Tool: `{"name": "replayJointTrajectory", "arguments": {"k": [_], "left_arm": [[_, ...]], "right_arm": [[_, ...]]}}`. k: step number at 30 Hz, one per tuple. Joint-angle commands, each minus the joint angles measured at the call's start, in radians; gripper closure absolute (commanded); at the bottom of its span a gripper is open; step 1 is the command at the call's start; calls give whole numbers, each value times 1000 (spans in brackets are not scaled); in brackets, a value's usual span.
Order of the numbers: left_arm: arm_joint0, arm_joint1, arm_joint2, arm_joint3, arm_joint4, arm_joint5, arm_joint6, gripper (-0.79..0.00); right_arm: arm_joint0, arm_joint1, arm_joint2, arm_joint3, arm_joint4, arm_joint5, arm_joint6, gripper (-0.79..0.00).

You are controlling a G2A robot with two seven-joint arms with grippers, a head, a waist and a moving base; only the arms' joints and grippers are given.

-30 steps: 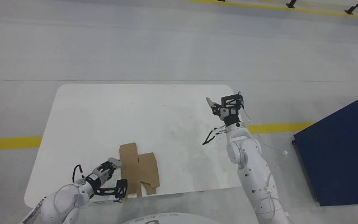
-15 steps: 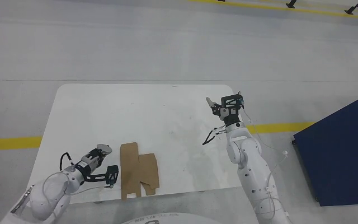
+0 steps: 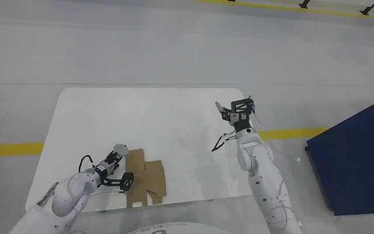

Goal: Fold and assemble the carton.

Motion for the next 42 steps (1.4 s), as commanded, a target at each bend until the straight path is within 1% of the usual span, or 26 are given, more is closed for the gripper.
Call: {"name": "replayJointTrajectory", "arguments": {"k": [1, 7, 11, 14, 19, 27, 30, 34, 38, 42], "left_arm": [[-19, -6, 30, 16, 16, 24, 2, -785], [-51, -19, 85, 22, 26, 42, 24, -785], [-62, -21, 102, 18, 36, 21, 43, -785], [-64, -22, 105, 13, 23, 23, 61, -785], [-52, -14, 82, -1, -7, 40, 106, -785], [-9, 4, 54, -35, 0, 67, 175, -785], [4, 10, 33, -42, -23, 95, 199, -785], [21, 19, -2, -39, -51, 121, 236, -785], [30, 29, -29, -22, -53, 137, 271, -785], [28, 34, -40, -6, -53, 146, 304, -785]], "right_arm": [[0, 0, 0, 0, 0, 0, 0, -785], [0, 0, 0, 0, 0, 0, 0, -785], [0, 0, 0, 0, 0, 0, 0, -785], [0, 0, 0, 0, 0, 0, 0, -785], [0, 0, 0, 0, 0, 0, 0, -785], [0, 0, 0, 0, 0, 0, 0, -785], [34, 1, -37, 6, -22, -74, 73, -785], [86, -3, -74, 23, 38, -128, 152, -785], [86, -3, -74, 23, 38, -128, 152, -785], [86, -3, -74, 23, 38, -128, 152, -785]]}}
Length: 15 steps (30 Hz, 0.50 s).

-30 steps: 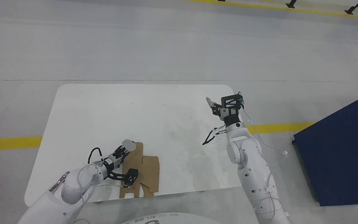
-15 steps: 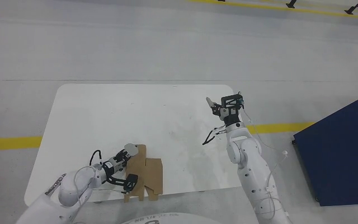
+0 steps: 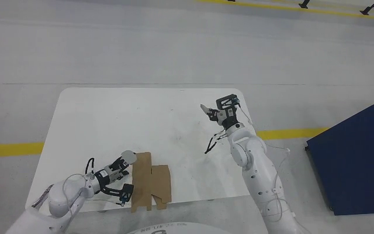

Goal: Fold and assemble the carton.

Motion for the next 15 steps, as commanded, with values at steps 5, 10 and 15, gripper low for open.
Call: {"name": "replayJointTrajectory", "arguments": {"k": [5, 10, 15], "left_arm": [[-4, 6, -12, 14, -15, 21, 54, -785], [-2, 13, -22, 16, -43, 21, 116, -785], [-4, 16, -24, 20, -59, 18, 143, -785]], "right_arm": [[-15, 12, -5, -17, 41, -235, 104, -785], [-34, 30, 9, -35, 141, -516, 214, -785], [-34, 31, 11, -36, 151, -531, 217, -785]]}}
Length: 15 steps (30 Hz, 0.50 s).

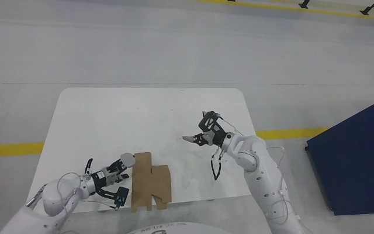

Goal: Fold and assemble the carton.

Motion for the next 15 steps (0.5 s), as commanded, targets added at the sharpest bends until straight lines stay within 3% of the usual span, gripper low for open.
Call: {"name": "replayJointTrajectory", "arguments": {"k": [1, 4, 8, 11, 15], "left_arm": [[3, 3, -5, 1, -5, 1, 12, -785], [12, 7, -9, -7, 10, 1, 16, -785], [39, 14, -19, -32, 18, 9, 17, -785], [57, 20, -31, -45, 20, 11, 23, -785], [67, 24, -32, -59, 39, 8, 11, -785]], "right_arm": [[0, 0, 0, 0, -1, 12, -1, -785], [0, 0, 0, 0, -1, 12, -1, -785], [35, 8, -88, 31, -111, -136, 111, -785], [59, 16, -135, 55, -166, -275, 120, -785], [86, 20, -202, 86, -266, -335, 140, -785]]}}
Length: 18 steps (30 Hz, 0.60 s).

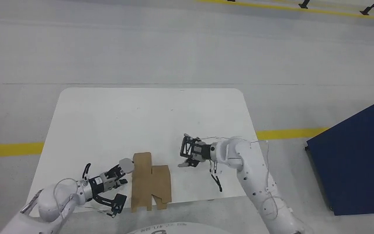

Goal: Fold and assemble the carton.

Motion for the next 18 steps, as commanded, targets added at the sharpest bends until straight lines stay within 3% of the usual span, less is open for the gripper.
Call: {"name": "replayJointTrajectory", "arguments": {"k": [1, 18], "left_arm": [[3, 1, 5, -7, 12, -4, -11, -785], [-1, 5, 40, -14, 41, -10, -37, -785]], "right_arm": [[15, 0, -36, 17, -48, -6, 5, -785], [61, 5, -211, 74, -281, 12, -49, -785]]}}
